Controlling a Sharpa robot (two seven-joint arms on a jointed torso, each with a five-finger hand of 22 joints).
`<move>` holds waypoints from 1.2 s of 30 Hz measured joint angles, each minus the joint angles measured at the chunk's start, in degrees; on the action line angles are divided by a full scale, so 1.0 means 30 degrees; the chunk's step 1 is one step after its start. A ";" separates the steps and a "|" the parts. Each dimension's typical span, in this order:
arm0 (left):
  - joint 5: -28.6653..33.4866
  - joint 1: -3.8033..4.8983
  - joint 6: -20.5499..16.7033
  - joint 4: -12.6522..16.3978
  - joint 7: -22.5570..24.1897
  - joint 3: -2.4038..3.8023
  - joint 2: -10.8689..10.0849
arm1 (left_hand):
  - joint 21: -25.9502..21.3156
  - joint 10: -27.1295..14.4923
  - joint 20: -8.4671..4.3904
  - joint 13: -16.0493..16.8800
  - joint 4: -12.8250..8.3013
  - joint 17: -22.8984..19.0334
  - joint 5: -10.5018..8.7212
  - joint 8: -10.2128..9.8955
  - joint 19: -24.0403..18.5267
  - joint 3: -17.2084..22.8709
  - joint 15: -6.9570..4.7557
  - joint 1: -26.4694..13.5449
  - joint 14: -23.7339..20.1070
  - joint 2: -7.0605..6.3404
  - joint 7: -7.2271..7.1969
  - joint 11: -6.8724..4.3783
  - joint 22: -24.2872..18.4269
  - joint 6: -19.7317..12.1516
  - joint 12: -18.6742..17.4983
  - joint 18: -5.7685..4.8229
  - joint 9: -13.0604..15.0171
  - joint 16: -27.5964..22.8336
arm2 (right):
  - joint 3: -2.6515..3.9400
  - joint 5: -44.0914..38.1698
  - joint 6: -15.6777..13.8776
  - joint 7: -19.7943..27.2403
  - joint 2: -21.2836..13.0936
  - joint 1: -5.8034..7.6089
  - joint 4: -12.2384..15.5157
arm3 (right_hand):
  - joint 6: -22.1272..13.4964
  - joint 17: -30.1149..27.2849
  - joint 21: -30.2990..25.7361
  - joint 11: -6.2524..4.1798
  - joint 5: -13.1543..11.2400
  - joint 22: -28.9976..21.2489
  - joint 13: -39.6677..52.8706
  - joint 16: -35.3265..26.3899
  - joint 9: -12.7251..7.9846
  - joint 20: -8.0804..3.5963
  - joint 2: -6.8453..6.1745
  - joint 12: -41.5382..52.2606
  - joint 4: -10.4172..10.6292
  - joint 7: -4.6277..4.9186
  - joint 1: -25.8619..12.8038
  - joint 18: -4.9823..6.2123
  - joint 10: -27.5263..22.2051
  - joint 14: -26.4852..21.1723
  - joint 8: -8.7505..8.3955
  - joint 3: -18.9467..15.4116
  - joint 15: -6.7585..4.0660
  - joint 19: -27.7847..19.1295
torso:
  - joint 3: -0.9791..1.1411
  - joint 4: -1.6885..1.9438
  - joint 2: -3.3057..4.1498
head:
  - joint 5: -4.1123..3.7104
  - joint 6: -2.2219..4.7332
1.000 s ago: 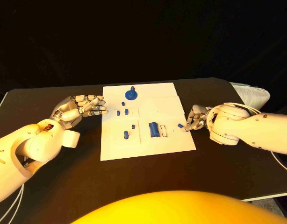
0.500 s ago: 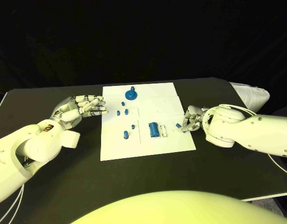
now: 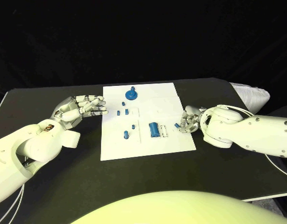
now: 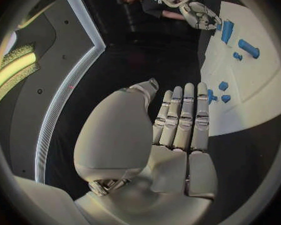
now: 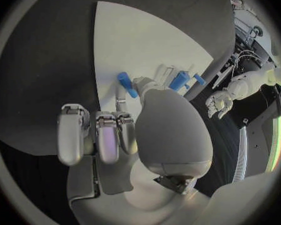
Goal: Assemble the parts on the task board
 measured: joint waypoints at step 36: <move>0.0000 -0.0002 -0.0004 0.0049 -0.0091 0.0001 -0.0042 | 0.0001 0.0000 0.0000 0.0000 0.0055 0.0044 0.0000 0.0000 0.0000 -0.0055 0.0000 -0.0076 0.0000 0.0077 0.0070 0.0000 0.0000 0.0069 0.0000 0.0001 -0.0016 -0.0073 | -0.0275 0.4981 -0.0739 -0.0396 0.0609 0.1039 0.1739 | -0.0252 -0.0004 -0.0068 0.0139 0.0253 0.0010 -0.0001 0.0000 0.0591 0.0003 -0.0535 0.0000 -0.4066 -0.0007 -0.3334 0.0002 -0.0005 0.0003 0.0126 0.4245 0.0007 -0.0001 | 0.0002 0.0024 0.0011 | 0.0002 0.0000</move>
